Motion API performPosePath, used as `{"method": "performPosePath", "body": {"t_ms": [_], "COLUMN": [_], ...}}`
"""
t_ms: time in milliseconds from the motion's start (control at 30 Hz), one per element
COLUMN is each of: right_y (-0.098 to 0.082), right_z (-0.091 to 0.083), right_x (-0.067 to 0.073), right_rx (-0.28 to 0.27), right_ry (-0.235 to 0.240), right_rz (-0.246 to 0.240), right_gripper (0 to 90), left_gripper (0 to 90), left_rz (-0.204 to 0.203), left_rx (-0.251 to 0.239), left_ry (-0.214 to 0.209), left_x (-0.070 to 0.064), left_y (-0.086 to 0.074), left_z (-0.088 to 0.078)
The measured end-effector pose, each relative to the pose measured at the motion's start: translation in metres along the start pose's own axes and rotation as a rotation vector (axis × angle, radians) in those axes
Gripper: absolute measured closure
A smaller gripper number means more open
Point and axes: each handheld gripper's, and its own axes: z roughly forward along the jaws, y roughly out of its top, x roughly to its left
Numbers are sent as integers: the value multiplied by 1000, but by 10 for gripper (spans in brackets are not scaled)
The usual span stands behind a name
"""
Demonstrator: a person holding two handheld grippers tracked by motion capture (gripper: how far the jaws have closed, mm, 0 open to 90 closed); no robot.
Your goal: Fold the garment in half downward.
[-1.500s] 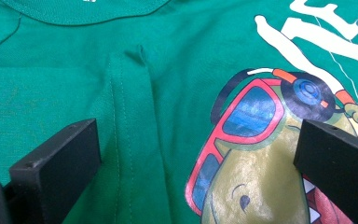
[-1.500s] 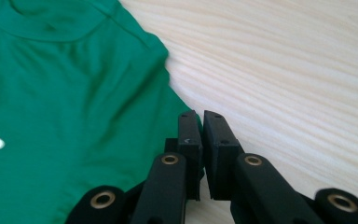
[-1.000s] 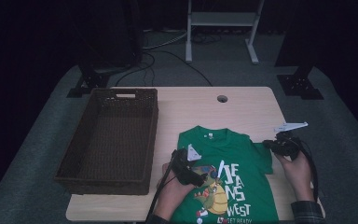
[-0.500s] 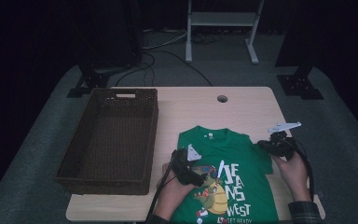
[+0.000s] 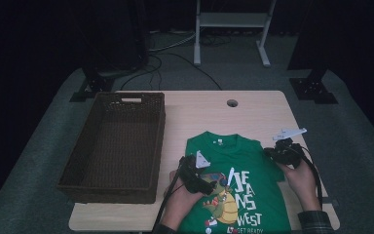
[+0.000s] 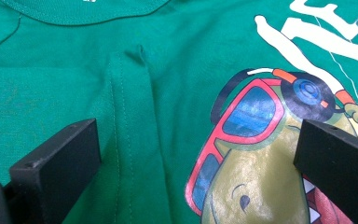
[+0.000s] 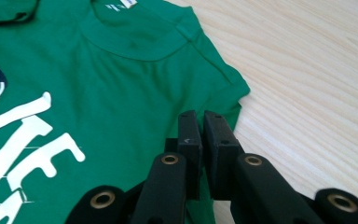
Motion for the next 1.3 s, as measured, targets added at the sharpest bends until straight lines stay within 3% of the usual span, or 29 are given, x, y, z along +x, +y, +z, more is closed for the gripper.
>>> {"method": "performPosePath", "body": {"t_ms": [533,1100,1300], "right_y": [13,24,23], "right_z": [1,11,23], "right_x": [19,23,22], "right_rx": [-34,-86,-68], "right_ry": [60,132,136], "right_rz": [-47,-24,-13], "right_gripper": [861,860,859], "left_gripper": [0,0,0], "left_rz": [0,1,2], "left_rx": [0,1,1], "left_ry": [-1,0,0], "left_x": [0,0,0], "left_y": [0,0,0], "left_z": [0,0,0]}}
